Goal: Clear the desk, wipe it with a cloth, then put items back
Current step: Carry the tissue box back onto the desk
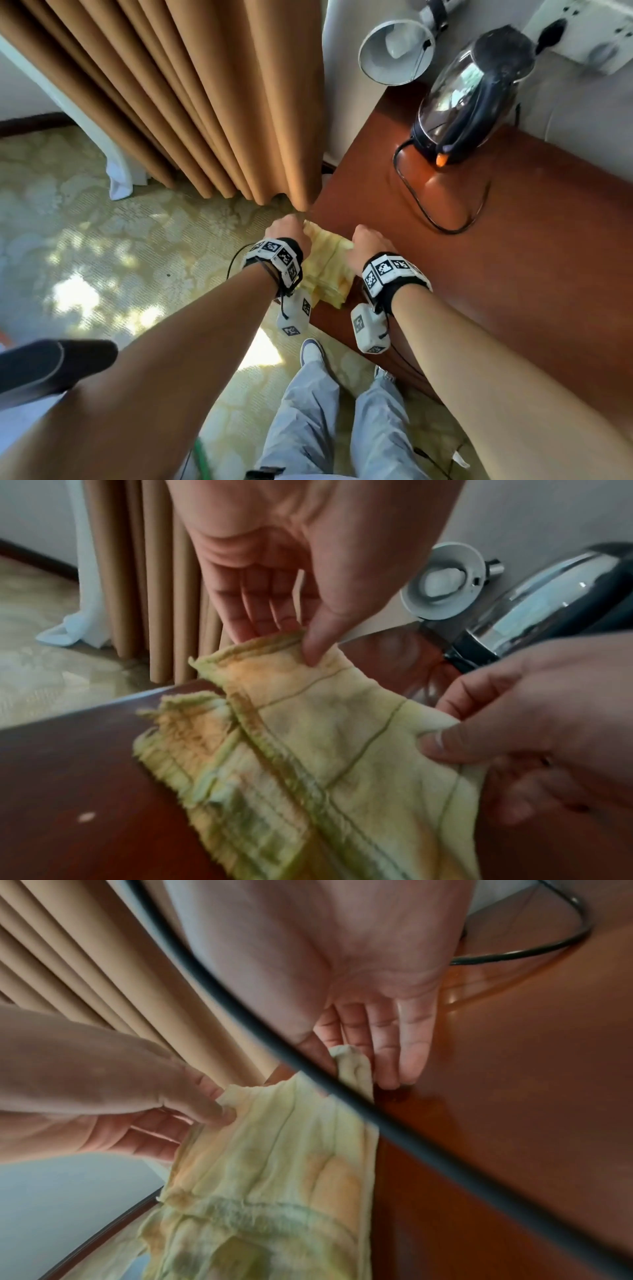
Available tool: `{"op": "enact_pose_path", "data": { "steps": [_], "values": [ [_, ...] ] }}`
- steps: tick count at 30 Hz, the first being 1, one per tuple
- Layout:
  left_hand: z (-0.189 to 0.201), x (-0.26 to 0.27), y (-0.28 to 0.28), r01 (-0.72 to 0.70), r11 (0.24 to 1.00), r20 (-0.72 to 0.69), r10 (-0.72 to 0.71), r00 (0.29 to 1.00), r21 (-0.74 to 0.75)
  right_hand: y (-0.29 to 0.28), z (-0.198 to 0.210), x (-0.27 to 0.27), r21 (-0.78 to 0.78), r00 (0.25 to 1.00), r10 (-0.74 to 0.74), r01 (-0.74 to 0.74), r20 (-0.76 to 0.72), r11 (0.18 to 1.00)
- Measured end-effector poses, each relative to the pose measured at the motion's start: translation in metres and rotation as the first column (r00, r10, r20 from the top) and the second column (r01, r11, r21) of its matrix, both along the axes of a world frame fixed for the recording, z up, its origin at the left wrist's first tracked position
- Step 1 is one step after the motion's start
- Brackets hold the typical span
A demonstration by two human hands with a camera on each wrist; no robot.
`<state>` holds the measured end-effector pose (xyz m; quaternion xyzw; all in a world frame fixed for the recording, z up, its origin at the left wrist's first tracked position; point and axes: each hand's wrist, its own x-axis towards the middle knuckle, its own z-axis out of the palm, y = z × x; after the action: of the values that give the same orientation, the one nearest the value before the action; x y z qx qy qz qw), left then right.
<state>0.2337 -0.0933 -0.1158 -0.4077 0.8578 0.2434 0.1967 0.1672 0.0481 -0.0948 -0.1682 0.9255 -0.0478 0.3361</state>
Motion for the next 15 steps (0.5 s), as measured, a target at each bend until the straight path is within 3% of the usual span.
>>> {"op": "enact_pose_path", "data": {
  "steps": [10, 15],
  "values": [
    [0.006, -0.039, 0.003, -0.002, 1.0, -0.171, 0.0, 0.985, -0.012, 0.003, -0.007, -0.034, -0.091, 0.968, -0.184, 0.17, -0.172, 0.981],
    [0.009, -0.042, 0.007, -0.006, 0.999, -0.249, 0.018, 0.968, 0.049, 0.007, -0.006, -0.029, -0.14, 0.936, -0.076, 0.029, -0.344, 0.99]
  ]
}}
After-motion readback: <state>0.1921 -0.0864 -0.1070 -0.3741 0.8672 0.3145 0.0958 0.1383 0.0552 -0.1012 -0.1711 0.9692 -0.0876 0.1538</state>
